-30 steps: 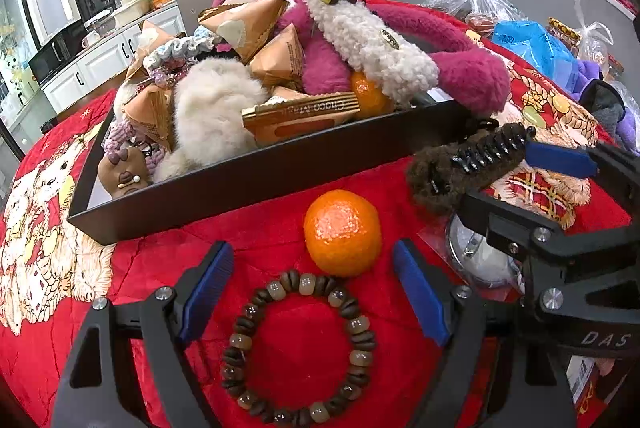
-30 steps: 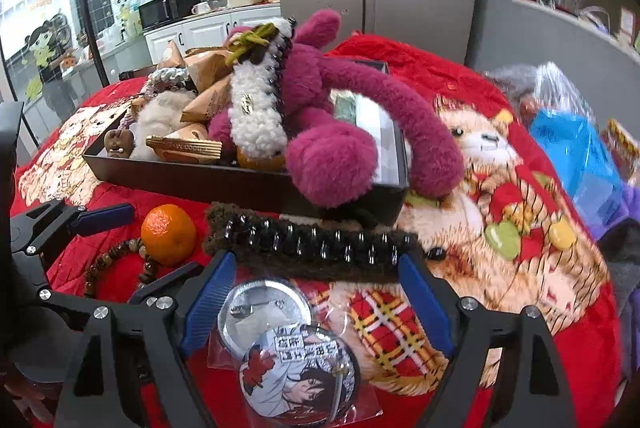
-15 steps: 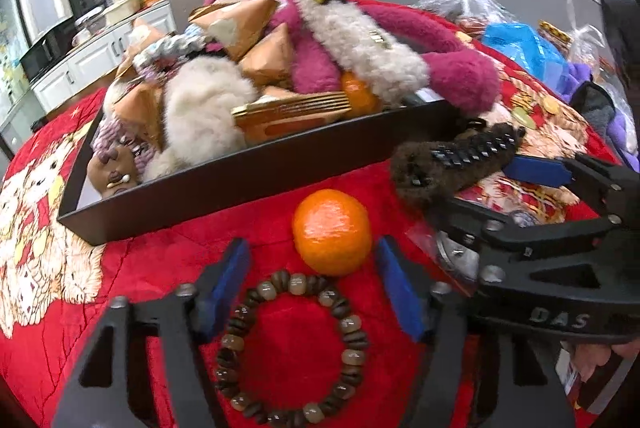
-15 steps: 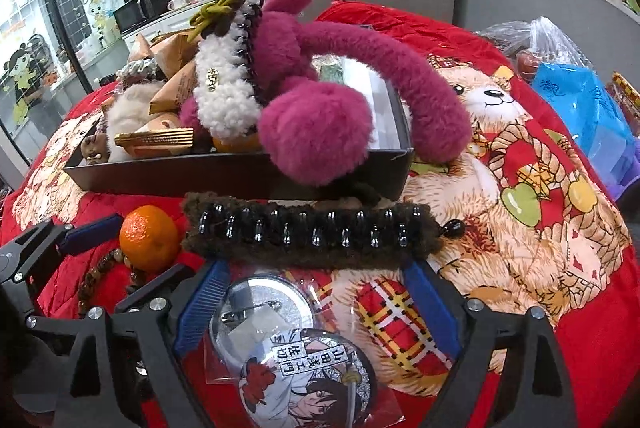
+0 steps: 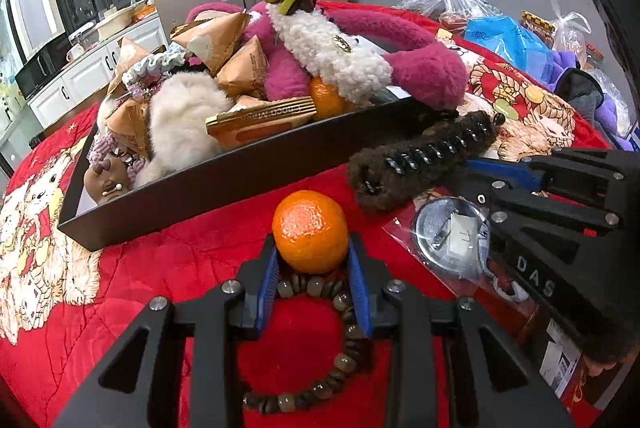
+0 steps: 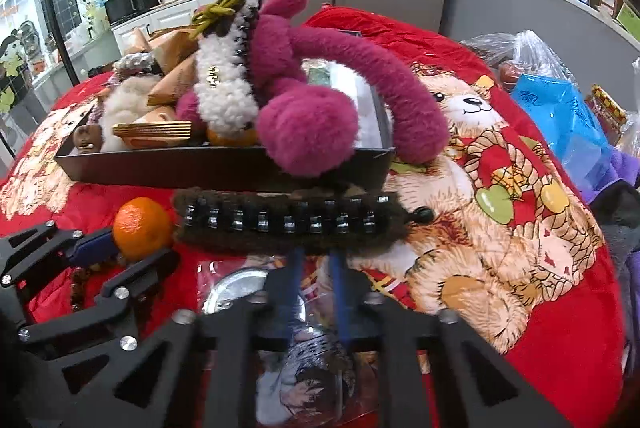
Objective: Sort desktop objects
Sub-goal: 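Grasp the orange with left gripper while right gripper grasps the black bristled hair comb, then lift orange in left gripper and hair comb in right gripper off the bedspread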
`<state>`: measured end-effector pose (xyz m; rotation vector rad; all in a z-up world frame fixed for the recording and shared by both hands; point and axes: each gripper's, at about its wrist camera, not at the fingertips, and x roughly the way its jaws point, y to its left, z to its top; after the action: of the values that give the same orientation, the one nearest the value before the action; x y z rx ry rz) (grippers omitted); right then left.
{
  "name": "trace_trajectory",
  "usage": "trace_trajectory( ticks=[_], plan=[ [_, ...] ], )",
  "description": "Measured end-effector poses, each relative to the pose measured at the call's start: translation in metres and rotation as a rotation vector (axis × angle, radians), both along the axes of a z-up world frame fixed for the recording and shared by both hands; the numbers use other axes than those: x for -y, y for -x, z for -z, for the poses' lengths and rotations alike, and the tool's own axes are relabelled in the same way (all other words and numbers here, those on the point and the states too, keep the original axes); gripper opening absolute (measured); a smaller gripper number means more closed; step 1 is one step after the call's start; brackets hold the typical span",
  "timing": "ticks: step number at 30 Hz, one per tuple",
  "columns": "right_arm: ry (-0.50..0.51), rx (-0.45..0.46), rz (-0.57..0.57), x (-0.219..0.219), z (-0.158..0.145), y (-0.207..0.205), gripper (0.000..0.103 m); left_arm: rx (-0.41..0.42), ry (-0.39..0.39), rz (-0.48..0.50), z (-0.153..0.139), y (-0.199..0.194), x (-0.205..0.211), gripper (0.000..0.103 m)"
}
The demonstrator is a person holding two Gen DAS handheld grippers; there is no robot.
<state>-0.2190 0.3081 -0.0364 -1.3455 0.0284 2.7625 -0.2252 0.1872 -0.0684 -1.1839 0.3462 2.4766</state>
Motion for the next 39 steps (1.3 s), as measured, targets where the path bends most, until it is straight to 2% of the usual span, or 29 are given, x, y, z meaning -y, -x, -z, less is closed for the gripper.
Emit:
trace_trajectory(
  ticks=[3, 7, 9, 13, 14, 17, 19, 23, 28, 31, 36, 39],
  plan=[
    [-0.040, -0.004, -0.014, 0.006, -0.001, -0.003, 0.010, 0.005, -0.012, -0.006, 0.000, 0.000, 0.004, 0.033],
    [-0.020, -0.026, -0.038, 0.002, -0.005, -0.009, 0.011, 0.014, -0.024, -0.013, 0.000, 0.001, 0.008, 0.033],
    [-0.008, -0.045, -0.060, -0.002, -0.008, -0.013, 0.032, 0.011, -0.015, -0.011, 0.001, 0.002, 0.005, 0.033],
    [0.031, -0.073, -0.098, -0.009, -0.013, -0.019, 0.039, 0.010, -0.014, -0.010, 0.001, 0.002, 0.003, 0.033],
    [0.033, -0.078, -0.107, -0.011, -0.013, -0.019, 0.045, 0.012, -0.016, -0.010, 0.001, 0.002, 0.003, 0.033],
    [-0.010, -0.094, -0.110, -0.010, -0.016, -0.022, 0.057, 0.012, -0.014, -0.007, 0.001, 0.002, 0.003, 0.033],
    [-0.017, -0.105, -0.091, -0.013, -0.020, -0.025, 0.058, 0.010, -0.010, -0.007, 0.001, 0.001, 0.001, 0.033],
    [0.060, -0.102, -0.071, -0.025, -0.018, -0.019, 0.058, 0.008, -0.006, -0.004, 0.002, 0.001, 0.001, 0.033],
    [0.099, -0.067, -0.025, -0.029, -0.008, -0.001, 0.060, 0.006, -0.002, -0.002, 0.002, 0.001, 0.001, 0.033],
    [0.182, -0.062, -0.007, -0.037, -0.006, 0.001, 0.061, 0.006, -0.002, 0.000, 0.002, 0.002, 0.001, 0.033],
    [0.392, -0.062, 0.034, -0.058, -0.002, 0.000, 0.066, 0.005, 0.000, 0.001, 0.002, 0.002, 0.001, 0.033],
    [0.407, -0.039, 0.061, -0.057, 0.003, 0.007, 0.069, 0.004, 0.000, 0.002, 0.002, 0.002, 0.002, 0.033]
  ],
)
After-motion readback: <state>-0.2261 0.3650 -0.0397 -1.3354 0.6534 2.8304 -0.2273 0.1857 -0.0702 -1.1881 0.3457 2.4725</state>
